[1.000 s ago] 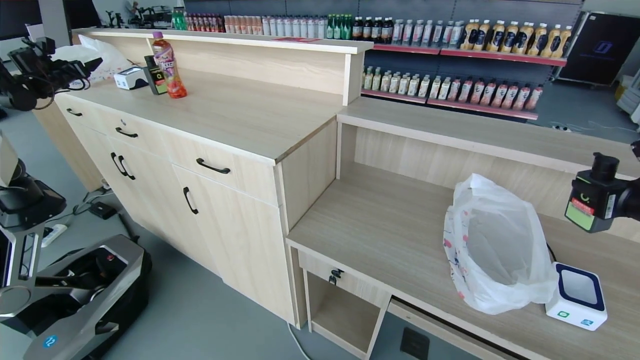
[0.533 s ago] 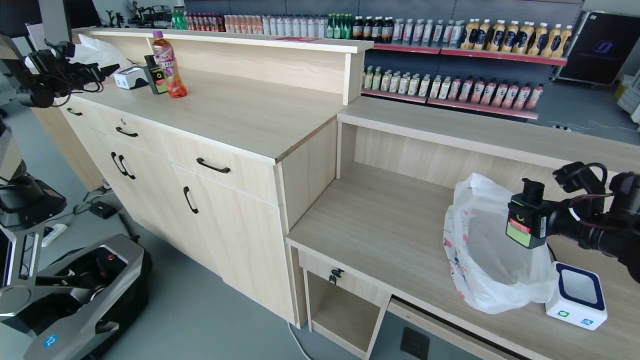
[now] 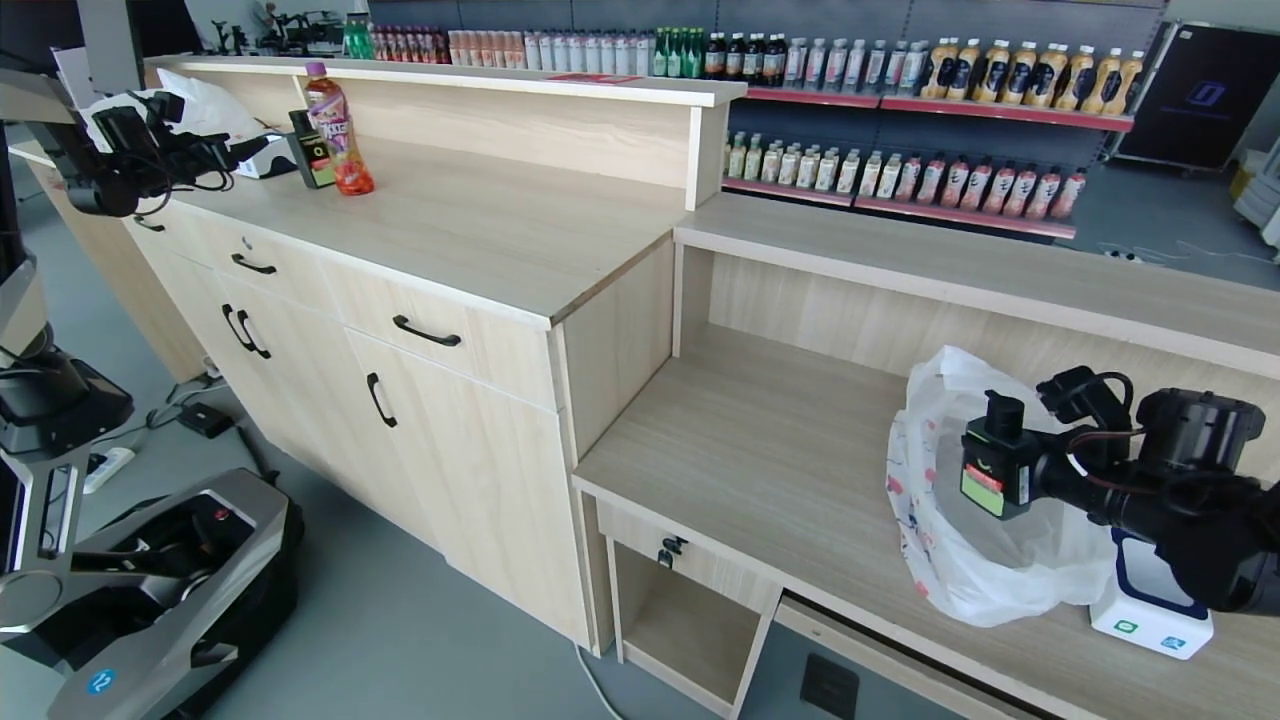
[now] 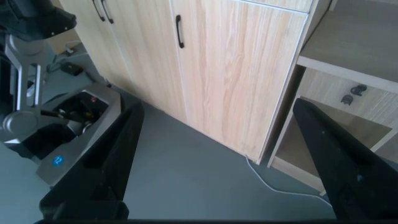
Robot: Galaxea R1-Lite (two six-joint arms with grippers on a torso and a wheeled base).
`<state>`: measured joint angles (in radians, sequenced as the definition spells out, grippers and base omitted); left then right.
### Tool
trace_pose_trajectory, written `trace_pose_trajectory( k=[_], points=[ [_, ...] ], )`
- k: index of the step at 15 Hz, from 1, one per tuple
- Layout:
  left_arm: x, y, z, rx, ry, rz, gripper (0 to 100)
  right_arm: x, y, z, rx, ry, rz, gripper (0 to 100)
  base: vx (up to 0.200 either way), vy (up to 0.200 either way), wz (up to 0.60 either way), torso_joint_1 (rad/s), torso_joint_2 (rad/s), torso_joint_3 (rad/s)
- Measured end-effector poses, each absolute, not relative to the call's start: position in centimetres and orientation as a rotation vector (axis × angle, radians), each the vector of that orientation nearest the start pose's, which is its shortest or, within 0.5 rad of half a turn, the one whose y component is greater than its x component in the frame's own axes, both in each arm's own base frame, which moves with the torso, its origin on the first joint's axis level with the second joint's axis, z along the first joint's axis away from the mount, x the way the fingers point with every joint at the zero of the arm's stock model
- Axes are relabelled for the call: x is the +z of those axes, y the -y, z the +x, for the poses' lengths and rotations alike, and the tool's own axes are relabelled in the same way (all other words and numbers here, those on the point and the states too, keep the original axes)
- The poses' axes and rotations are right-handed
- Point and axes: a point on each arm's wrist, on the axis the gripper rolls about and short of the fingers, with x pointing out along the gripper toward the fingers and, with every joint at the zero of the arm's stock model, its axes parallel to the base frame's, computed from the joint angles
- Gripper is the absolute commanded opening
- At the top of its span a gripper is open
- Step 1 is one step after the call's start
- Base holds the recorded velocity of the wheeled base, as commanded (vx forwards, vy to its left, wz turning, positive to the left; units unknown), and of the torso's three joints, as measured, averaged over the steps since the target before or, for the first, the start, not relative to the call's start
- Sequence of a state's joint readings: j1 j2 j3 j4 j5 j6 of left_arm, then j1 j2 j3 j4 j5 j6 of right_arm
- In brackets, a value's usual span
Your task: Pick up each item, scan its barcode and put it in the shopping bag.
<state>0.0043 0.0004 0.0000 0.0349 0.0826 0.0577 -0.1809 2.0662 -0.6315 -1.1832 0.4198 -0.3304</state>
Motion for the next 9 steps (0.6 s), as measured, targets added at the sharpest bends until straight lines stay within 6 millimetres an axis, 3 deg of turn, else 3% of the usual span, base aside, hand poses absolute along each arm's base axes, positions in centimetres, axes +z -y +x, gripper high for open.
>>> trace_pose_trajectory(
  k=[9],
  points=[
    [7.2,-0.2,-2.3,0.086,-0.038,0.059,100,3.9,4.4,35.6,0.293,-0.125,-0.242,0,0.0,0.0,0.0,0.0,0.0,0.0]
  ],
)
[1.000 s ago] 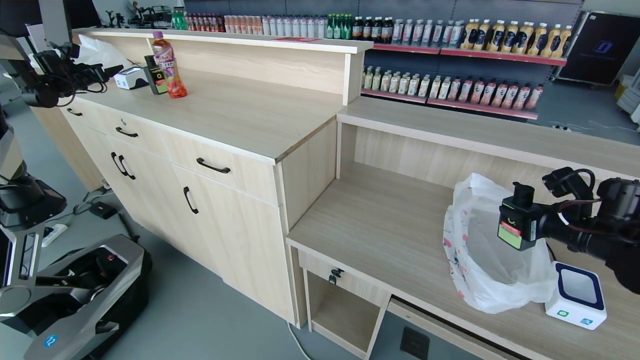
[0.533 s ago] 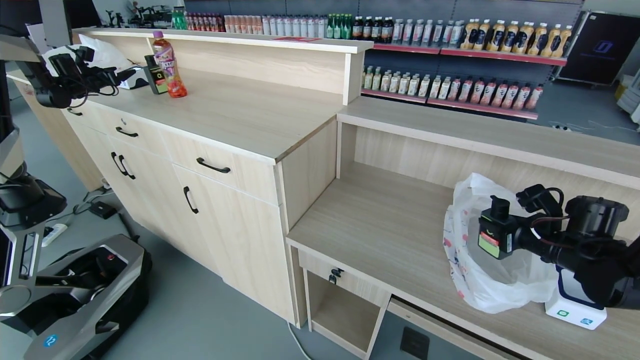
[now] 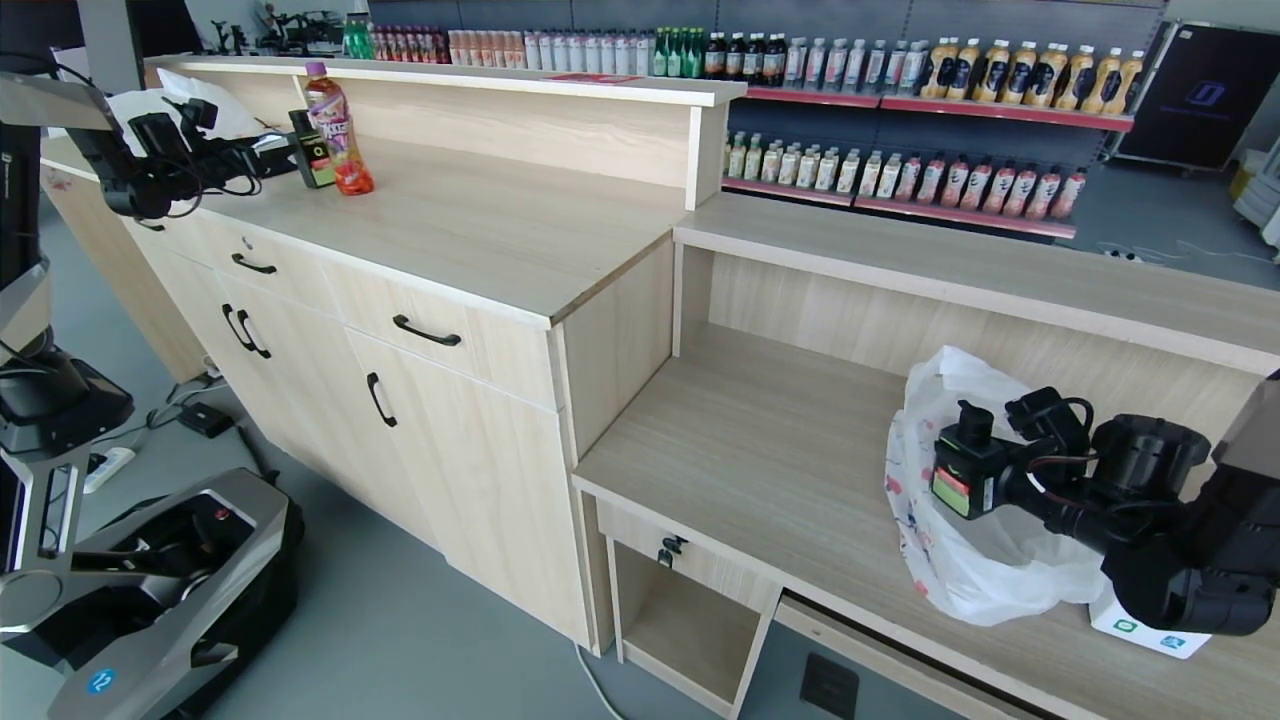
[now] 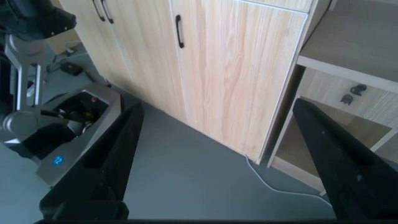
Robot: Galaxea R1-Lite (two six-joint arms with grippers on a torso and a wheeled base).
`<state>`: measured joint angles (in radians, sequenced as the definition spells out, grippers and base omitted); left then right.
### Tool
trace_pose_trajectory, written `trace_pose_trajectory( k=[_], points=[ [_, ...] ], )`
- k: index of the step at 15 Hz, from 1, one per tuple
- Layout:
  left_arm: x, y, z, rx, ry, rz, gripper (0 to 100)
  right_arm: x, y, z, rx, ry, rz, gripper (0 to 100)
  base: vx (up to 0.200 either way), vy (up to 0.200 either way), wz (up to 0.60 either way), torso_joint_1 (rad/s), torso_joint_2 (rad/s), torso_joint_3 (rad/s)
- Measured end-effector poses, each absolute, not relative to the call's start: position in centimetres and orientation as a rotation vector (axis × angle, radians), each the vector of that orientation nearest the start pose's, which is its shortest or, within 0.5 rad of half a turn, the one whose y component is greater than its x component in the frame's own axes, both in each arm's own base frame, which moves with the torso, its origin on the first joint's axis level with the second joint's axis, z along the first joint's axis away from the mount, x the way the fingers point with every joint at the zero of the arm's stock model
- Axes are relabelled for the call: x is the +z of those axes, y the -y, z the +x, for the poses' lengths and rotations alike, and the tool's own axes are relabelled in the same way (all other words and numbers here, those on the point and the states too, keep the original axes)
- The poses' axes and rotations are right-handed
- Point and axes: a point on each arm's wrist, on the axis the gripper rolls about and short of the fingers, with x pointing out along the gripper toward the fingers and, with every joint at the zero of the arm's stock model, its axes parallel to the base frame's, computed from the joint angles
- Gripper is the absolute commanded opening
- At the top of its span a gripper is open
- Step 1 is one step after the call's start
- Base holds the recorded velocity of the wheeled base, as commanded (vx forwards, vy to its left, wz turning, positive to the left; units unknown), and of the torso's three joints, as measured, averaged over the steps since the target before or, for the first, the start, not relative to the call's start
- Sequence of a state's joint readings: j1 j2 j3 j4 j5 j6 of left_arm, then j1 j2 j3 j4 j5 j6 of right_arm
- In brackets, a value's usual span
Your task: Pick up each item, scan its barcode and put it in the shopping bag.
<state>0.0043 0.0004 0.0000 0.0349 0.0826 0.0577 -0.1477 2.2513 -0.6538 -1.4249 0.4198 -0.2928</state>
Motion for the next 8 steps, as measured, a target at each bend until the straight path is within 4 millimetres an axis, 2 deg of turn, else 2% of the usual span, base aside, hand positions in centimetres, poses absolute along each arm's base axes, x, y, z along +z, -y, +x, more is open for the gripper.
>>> trace_pose_trajectory(
  k=[8],
  points=[
    [7.2,-0.2,-2.3,0.086,-0.038,0.059,100,2.1,3.6,36.0,0.321,-0.164,-0.219,0,0.0,0.0,0.0,0.0,0.0,0.0]
  ],
)
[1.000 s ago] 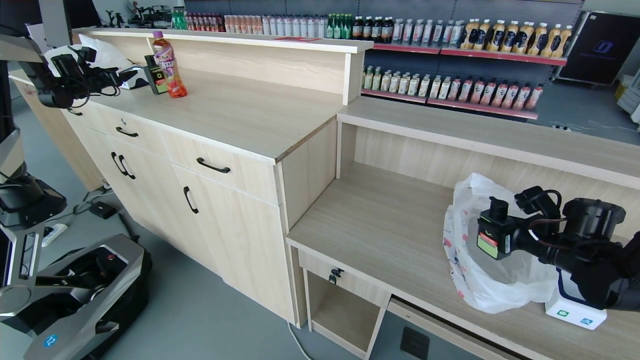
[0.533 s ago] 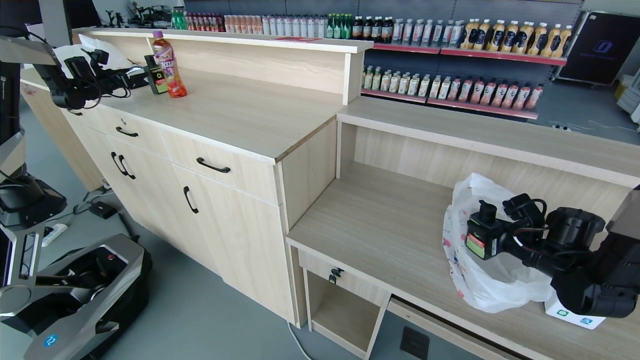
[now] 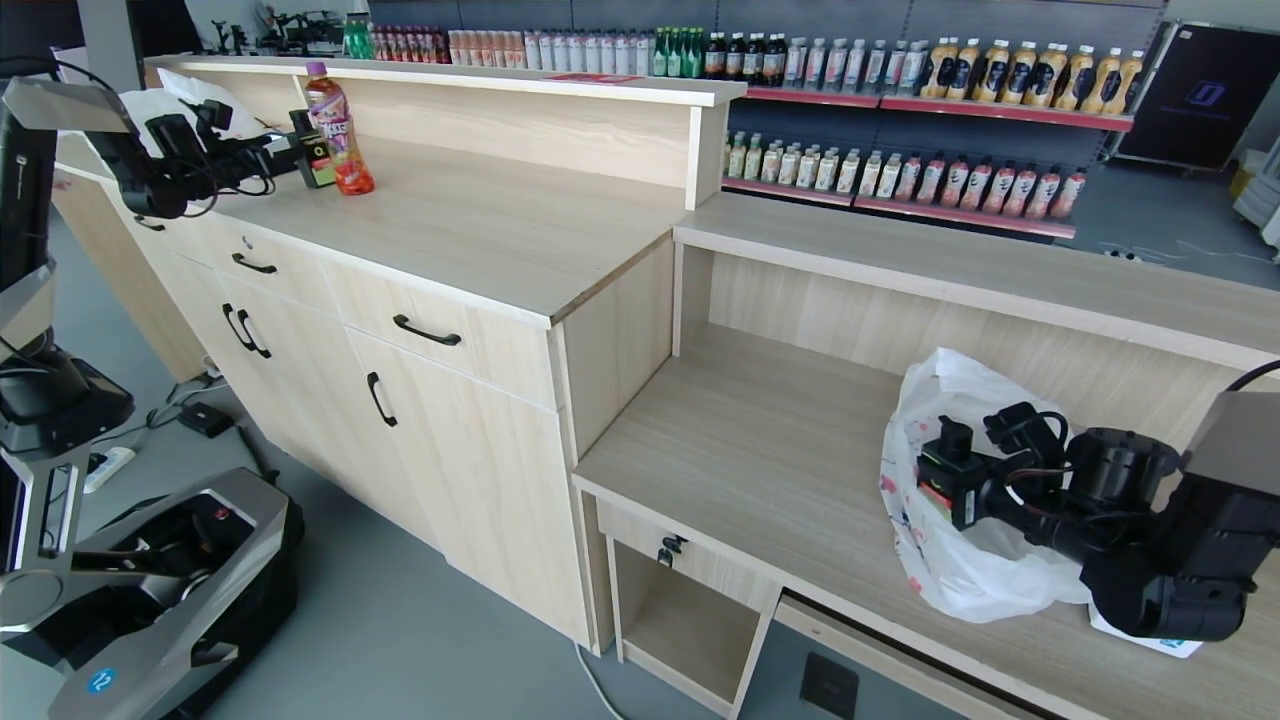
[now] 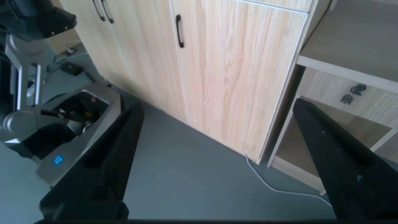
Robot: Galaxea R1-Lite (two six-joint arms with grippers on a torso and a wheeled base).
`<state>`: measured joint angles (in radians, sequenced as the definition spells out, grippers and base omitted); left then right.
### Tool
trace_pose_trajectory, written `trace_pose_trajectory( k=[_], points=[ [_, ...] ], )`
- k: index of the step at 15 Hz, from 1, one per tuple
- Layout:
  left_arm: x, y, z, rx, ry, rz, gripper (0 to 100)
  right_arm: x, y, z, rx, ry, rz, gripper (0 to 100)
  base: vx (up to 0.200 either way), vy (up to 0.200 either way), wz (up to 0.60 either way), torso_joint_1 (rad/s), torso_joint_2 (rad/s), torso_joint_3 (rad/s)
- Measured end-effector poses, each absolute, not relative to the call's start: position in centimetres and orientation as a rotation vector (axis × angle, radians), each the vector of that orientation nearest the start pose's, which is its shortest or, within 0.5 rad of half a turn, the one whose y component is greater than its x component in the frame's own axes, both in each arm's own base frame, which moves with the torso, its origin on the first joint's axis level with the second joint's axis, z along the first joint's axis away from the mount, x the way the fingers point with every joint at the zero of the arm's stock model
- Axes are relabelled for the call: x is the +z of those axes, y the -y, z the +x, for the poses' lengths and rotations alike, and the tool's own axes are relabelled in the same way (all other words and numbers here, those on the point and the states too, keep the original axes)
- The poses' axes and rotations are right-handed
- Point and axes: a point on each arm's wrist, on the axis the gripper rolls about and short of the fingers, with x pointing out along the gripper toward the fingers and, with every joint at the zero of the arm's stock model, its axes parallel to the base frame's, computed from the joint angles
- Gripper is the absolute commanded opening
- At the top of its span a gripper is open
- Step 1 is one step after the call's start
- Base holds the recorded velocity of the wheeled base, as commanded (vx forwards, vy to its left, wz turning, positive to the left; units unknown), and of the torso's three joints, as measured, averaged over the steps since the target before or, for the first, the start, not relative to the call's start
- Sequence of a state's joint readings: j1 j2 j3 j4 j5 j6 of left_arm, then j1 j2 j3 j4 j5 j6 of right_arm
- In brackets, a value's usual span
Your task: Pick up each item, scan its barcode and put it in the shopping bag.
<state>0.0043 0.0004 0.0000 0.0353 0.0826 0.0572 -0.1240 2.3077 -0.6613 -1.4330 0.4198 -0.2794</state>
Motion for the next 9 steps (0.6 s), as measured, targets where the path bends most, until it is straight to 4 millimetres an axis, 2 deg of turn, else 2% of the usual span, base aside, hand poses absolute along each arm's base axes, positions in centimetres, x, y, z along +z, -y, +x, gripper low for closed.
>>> trace_pose_trajectory(
  k=[9],
  points=[
    [7.2,-0.2,-2.3,0.086,-0.038,0.059,100,0.7,3.7,36.0,0.323,-0.199,-0.216,0,0.0,0.0,0.0,0.0,0.0,0.0]
  ],
)
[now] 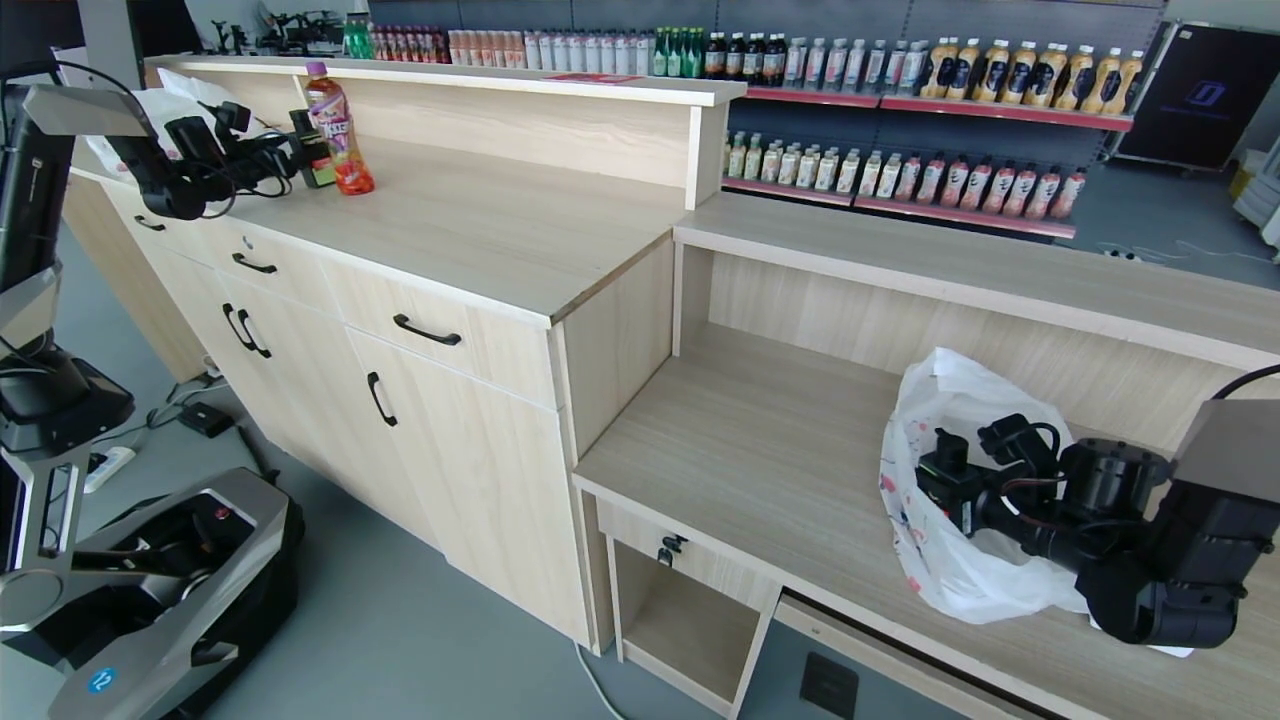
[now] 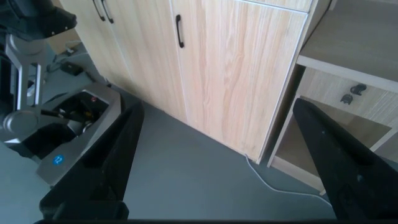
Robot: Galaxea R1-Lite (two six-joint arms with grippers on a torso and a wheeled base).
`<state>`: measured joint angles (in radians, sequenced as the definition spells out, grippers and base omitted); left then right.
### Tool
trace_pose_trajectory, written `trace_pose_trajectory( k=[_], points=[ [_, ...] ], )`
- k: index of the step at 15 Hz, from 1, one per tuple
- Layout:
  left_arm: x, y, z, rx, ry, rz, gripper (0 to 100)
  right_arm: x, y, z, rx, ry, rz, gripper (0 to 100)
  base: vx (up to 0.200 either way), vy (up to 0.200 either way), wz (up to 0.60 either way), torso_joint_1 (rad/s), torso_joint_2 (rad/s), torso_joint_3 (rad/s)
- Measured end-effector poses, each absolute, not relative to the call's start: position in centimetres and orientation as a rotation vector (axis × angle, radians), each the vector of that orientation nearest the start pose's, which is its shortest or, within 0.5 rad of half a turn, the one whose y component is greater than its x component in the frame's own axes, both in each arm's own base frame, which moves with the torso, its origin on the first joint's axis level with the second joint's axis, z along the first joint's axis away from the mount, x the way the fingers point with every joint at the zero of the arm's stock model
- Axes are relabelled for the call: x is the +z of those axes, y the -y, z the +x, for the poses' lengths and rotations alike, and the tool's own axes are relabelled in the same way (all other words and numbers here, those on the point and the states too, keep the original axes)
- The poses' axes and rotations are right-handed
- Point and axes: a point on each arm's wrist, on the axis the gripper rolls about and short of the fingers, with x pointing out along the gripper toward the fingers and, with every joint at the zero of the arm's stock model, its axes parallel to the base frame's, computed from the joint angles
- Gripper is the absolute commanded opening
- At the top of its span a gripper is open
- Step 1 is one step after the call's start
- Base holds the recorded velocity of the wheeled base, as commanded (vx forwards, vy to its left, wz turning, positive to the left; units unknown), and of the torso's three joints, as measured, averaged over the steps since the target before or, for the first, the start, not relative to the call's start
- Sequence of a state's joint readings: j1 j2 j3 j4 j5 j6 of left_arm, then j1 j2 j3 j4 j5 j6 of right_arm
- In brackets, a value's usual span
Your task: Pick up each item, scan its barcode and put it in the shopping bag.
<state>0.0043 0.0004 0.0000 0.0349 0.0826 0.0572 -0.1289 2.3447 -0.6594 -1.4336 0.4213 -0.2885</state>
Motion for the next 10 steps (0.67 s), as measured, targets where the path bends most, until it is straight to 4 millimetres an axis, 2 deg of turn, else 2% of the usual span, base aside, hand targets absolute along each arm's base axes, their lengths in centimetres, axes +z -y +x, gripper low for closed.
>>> trace_pose_trajectory(
  k=[3,4,10],
  points=[
    [7.19,-0.18,-2.29,0.086,-0.038,0.059,100,0.28,3.81,36.03,0.323,-0.21,-0.214,0,0.0,0.0,0.0,0.0,0.0,0.0],
    [7.19,-0.18,-2.29,0.086,-0.038,0.059,100,0.16,3.87,36.02,0.322,-0.212,-0.213,100,0.0,0.0,0.0,0.0,0.0,0.0],
    [7.19,-0.18,-2.29,0.086,-0.038,0.059,100,-0.03,4.22,35.96,0.312,-0.215,-0.21,100,0.0,0.0,0.0,0.0,0.0,0.0]
  ],
)
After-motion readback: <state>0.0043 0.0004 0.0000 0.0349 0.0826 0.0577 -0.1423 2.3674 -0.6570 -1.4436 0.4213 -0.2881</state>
